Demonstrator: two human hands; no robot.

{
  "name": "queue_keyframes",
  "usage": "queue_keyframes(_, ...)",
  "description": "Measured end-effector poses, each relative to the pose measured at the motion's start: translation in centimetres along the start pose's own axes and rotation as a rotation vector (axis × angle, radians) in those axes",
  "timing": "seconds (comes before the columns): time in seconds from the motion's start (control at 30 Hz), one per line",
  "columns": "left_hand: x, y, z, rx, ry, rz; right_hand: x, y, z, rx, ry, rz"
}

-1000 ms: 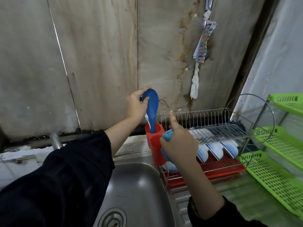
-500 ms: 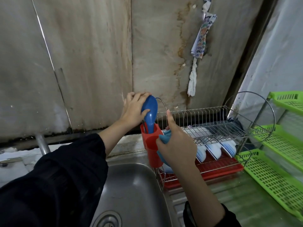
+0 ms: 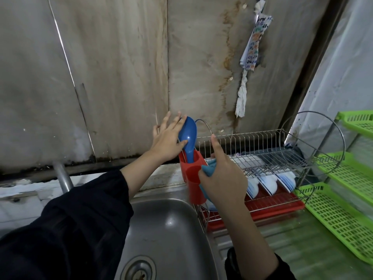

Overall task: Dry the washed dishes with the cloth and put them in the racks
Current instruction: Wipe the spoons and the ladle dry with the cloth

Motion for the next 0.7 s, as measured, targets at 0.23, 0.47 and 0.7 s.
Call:
queue_keyframes(0.23, -4.7, -3.3, -0.6, -0.076, -0.088, -0.042, -2.7, -0.6, 1.9, 0.021, -0.033, -0.234)
queue_keyframes(0.47, -12.6, -7.5, 2.2, -0.072, -0.171, -0.120, -6.5, 0.7, 6.8, 0.197, -0.130, -0.230)
queue_keyframes(0.7, -21.4, -11.2, 9.6, -0.035, -0.279, -0.150, -10.4, 5.9, 13.5, 0.296, -0.172, 0.105)
Point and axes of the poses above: each hand's wrist, its own x-axis towards the middle knuckle, its own y-axis out of the palm, z = x × y, the point moved 4 cm from there along x, towards the middle knuckle, and after that the axes turned 2 degrees about -z, right-handed, at the moved point
